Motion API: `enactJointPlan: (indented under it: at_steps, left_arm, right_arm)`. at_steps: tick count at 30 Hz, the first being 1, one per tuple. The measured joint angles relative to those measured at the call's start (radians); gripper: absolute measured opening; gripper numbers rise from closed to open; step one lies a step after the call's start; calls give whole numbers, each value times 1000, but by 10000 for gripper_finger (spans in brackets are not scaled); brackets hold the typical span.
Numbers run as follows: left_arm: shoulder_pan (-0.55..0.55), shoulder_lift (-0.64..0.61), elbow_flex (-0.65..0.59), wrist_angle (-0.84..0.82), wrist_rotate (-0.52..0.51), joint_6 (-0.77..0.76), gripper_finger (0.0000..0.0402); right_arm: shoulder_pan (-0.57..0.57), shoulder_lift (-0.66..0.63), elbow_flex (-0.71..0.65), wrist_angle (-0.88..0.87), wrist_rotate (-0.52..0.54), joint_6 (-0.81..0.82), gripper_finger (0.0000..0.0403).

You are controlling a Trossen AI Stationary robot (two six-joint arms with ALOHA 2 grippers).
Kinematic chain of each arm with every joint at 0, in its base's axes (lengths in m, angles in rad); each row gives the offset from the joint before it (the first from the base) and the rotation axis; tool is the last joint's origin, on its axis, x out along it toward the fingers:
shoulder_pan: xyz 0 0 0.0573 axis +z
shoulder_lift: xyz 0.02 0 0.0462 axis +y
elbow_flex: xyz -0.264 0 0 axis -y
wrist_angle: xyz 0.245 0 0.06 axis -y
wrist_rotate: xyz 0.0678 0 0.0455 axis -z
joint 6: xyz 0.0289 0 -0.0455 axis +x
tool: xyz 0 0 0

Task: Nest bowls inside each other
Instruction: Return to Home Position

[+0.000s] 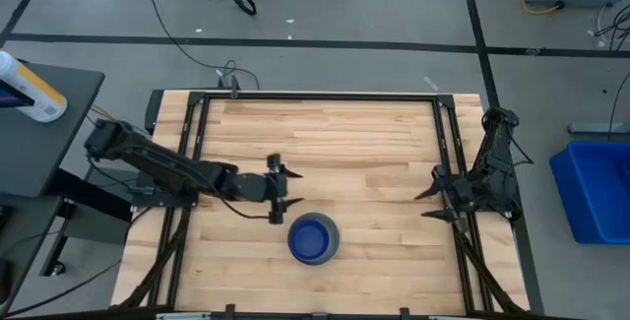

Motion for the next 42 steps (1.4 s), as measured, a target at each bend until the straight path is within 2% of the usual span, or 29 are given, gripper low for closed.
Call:
enactJointPlan:
  at_steps: [4,7,13,16,23,26,28,30,32,34,37,42]
  left_arm:
    - [-31,-138,0,-123,-78,3,286]
    - [-67,-252,-34,-151,-114,5,284]
    - [-159,-540,-191,-145,-107,-53,286]
    - [-227,-692,-299,-106,-108,-49,284]
    - [-381,-984,-469,-74,-149,-46,286]
    - [-433,-1051,-500,-72,-203,-40,284]
    - [-461,-1071,-510,-78,-240,-33,283]
    - [-482,-1073,-511,-81,-269,-33,282]
    - [-499,-1071,-511,-86,-283,-29,282]
    - [-511,-1070,-511,-93,-298,-31,282]
    - [-516,-1069,-511,-113,-312,-48,282]
    - [-517,-1069,-511,-118,-316,-57,285]
  right_arm:
    - [39,-1,67,-6,-97,-48,210]
    - [78,-1,129,-24,-116,-110,204]
    - [162,-1,215,-73,-121,-195,194]
    - [201,-1,223,-74,-158,-219,191]
    - [262,0,211,-25,-369,-238,190]
    - [279,0,210,-21,-540,-247,196]
    - [290,0,210,-21,-747,-267,201]
    - [303,2,209,-11,-1012,-302,206]
    - [315,7,201,-10,-1224,-375,211]
    - [324,9,186,-13,-1354,-432,215]
    - [331,8,155,26,-1351,-429,221]
    - [330,8,85,80,-1107,-377,229]
